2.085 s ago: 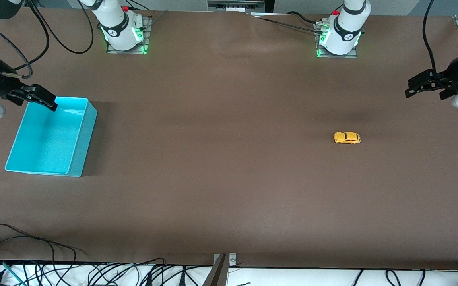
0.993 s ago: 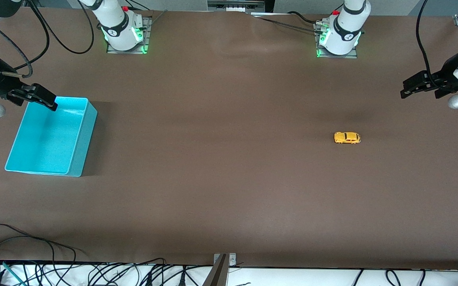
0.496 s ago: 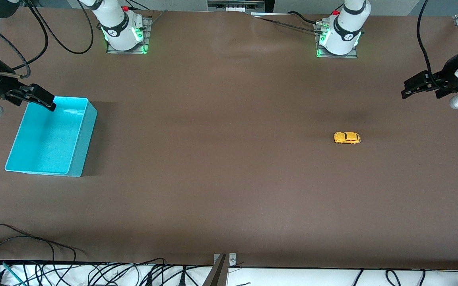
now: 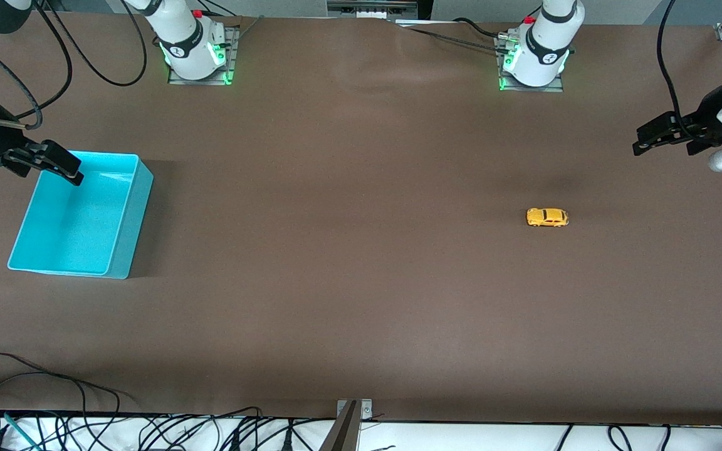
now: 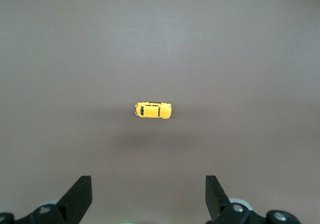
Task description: Wind up and store yellow beetle car
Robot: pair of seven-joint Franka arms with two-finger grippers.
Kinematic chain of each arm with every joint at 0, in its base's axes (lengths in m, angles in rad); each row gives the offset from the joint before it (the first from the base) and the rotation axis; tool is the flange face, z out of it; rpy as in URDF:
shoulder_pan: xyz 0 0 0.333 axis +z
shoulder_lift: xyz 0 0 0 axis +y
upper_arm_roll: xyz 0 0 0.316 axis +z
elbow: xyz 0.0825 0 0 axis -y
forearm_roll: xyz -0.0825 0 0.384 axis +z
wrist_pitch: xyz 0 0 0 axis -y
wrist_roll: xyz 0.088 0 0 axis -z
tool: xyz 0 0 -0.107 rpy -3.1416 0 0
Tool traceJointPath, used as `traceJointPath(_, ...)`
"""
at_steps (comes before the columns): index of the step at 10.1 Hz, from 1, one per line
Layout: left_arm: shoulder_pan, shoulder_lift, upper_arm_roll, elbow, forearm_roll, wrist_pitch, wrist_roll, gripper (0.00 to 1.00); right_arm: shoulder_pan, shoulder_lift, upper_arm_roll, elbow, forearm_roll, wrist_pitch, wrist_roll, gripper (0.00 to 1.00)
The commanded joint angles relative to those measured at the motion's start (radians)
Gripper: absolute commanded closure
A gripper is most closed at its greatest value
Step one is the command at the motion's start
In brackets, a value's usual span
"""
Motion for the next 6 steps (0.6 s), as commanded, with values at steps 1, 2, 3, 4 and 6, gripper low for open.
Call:
traceJointPath(1, 0.002, -0.007, -0.004, 0.011, 0.008, -0.015, -0.009, 0.00, -0.010, 0.020, 0.001, 0.009, 0.009, 0.010, -0.002, 0.00)
traceJointPath(2, 0.002, -0.007, -0.005, 0.011, 0.010, -0.015, -0.009, 0.00, -0.012, 0.030, 0.001, 0.009, 0.008, 0.012, -0.003, 0.00)
traceJointPath(3, 0.000, -0.005, -0.007, 0.011, 0.016, -0.015, -0.006, 0.00, -0.012, 0.053, 0.002, 0.009, 0.008, 0.027, -0.005, 0.00)
traceJointPath(4, -0.003, -0.005, -0.010, 0.011, 0.051, -0.015, -0.006, 0.00, -0.007, 0.063, 0.004, 0.009, 0.008, 0.060, -0.003, 0.00)
traceJointPath(6, -0.001, -0.005, -0.030, 0.011, 0.083, -0.015, -0.004, 0.00, -0.009, 0.076, 0.004, 0.010, 0.008, 0.084, -0.005, 0.00)
